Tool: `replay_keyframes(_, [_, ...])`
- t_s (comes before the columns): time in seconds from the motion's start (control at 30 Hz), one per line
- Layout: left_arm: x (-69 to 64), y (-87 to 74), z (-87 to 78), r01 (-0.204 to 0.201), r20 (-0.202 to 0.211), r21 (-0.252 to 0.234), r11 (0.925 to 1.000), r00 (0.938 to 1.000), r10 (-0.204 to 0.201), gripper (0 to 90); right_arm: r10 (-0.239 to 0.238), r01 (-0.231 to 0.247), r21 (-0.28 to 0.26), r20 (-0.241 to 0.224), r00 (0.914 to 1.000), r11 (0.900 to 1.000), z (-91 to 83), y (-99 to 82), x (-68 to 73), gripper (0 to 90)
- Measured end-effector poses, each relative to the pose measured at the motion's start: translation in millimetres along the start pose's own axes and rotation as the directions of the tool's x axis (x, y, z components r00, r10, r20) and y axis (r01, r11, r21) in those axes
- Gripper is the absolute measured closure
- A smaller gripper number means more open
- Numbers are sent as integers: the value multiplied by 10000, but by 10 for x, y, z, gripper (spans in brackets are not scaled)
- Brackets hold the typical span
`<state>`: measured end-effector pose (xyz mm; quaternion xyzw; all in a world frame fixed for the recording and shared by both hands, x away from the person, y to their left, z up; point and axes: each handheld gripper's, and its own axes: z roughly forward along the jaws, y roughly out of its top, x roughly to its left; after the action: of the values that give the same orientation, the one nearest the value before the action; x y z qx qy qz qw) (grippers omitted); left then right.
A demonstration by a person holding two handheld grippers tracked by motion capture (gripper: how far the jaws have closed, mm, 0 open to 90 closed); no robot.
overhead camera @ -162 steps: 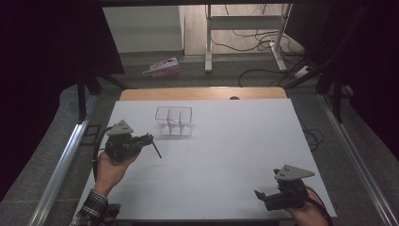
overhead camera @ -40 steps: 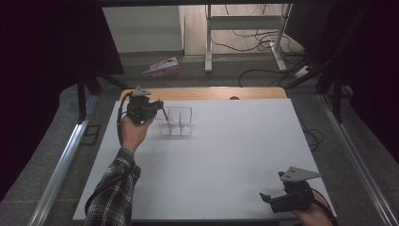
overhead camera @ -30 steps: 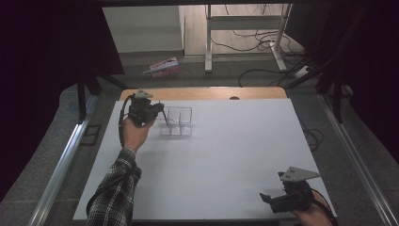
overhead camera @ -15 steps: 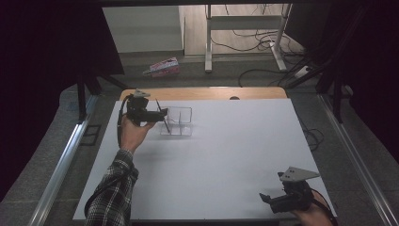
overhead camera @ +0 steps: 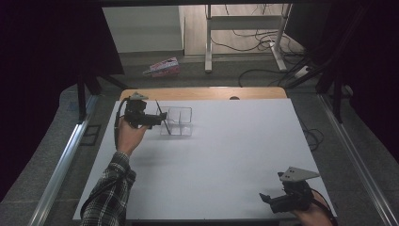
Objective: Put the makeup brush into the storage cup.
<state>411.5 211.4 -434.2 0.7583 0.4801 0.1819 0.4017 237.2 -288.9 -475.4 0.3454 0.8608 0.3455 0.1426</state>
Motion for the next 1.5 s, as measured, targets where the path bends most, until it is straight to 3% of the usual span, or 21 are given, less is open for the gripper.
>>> replay_keyframes(0.37, [-16, -72, -92, -120, 448, -81, 9999, 9989, 123, 5, 2, -2, 17, 17, 10000, 10000, 3, 1, 1, 6])
replay_keyframes(0.8, [-101, -151, -153, -374, 658, -208, 9991, 9971, 387, 0, 4, -4, 22, 26, 10000, 10000, 3, 0, 2, 6])
replay_keyframes(1.1, [-158, -265, -187, -837, 782, 49, 9965, 9935, 830, 0, 15, -15, 19, 37, 10000, 10000, 2, 0, 1, 6])
replay_keyframes(1.5, [-214, -428, -220, -793, 1076, 46, 9968, 9911, 783, 0, 24, -24, 21, 52, 10000, 10000, 3, 0, 0, 6])
